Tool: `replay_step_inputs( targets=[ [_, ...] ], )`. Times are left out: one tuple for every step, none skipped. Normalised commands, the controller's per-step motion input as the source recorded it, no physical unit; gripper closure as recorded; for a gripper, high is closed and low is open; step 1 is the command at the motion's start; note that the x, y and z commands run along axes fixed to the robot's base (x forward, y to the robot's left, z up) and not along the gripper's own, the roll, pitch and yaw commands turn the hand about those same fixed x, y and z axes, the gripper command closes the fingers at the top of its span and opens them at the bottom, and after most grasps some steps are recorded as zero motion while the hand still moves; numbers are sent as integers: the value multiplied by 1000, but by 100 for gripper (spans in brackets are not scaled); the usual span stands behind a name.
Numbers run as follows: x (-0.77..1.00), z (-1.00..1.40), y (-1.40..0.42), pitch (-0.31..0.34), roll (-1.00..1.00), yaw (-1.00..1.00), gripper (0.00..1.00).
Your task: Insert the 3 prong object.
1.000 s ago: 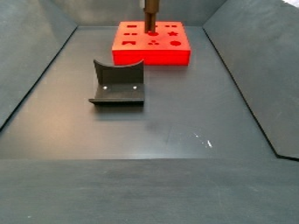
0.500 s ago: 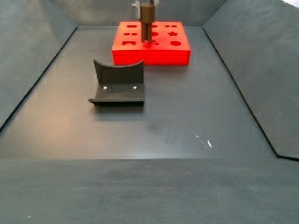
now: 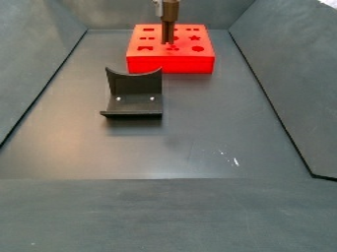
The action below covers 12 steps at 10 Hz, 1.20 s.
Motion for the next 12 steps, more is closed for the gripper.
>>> replay_step_inputs(
  targets=[
    [-231, -271, -186, 20, 213, -171, 100],
    [-260, -186, -117, 54, 163, -186, 100],
    [-106, -63, -60, 56, 84, -123, 100],
    [0, -23, -23, 23, 57, 0, 100],
    [66, -57, 0, 37, 67, 0, 100],
    [129, -106, 0, 64, 90, 0, 100],
    [197, -186, 0, 104, 99, 0, 100],
    [137, -263, -9, 111, 120, -14, 100],
    [23, -371, -23, 130, 147, -20, 100],
    [0, -369, -11, 141, 151, -37, 100],
    [0, -469, -40, 179, 181, -34, 100],
    [-29, -437, -14, 196, 149, -63, 100]
  ],
)
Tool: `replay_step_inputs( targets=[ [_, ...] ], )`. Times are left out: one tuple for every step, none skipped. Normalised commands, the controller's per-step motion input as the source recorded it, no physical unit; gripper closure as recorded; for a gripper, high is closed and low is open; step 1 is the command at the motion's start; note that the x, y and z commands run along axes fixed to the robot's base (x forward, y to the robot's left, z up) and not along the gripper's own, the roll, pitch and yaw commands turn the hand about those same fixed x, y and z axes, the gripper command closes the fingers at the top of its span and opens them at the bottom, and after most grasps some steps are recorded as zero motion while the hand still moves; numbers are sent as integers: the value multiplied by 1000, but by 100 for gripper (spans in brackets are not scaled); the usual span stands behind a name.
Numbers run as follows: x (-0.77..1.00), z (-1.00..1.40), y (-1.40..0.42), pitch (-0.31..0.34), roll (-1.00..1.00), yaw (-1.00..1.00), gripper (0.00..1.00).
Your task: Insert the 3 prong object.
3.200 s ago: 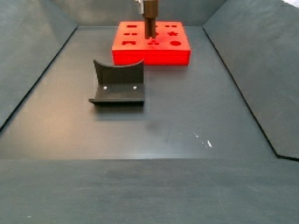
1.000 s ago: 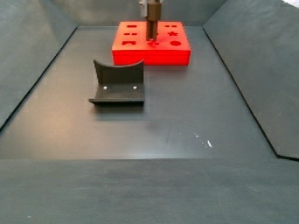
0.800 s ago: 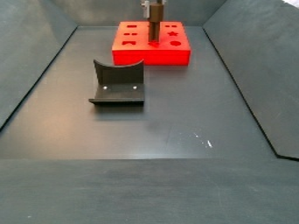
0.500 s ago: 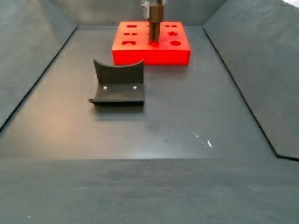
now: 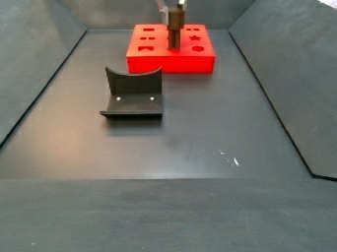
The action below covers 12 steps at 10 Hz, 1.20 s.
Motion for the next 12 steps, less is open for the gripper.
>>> replay_step_inputs(
  targets=[
    [-40, -386, -6, 197, 136, -80, 100],
    [0, -360, -26, 201, 120, -66, 100],
    [0, -477, -31, 233, 111, -54, 100],
    [151, -571, -69, 281, 79, -103, 100],
    [206, -631, -74, 266, 61, -146, 100],
    [177, -634, -134, 274, 0, -209, 100],
    [186, -637, -149, 271, 0, -214, 100],
    [100, -569, -120, 306, 0, -194, 100],
    [0, -463, -46, 356, -23, -114, 100],
    [0, -423, 0, 371, -33, -66, 100],
    [0, -306, 0, 289, -40, 0, 100],
    [0, 0, 0, 0, 0, 0, 100]
  ],
)
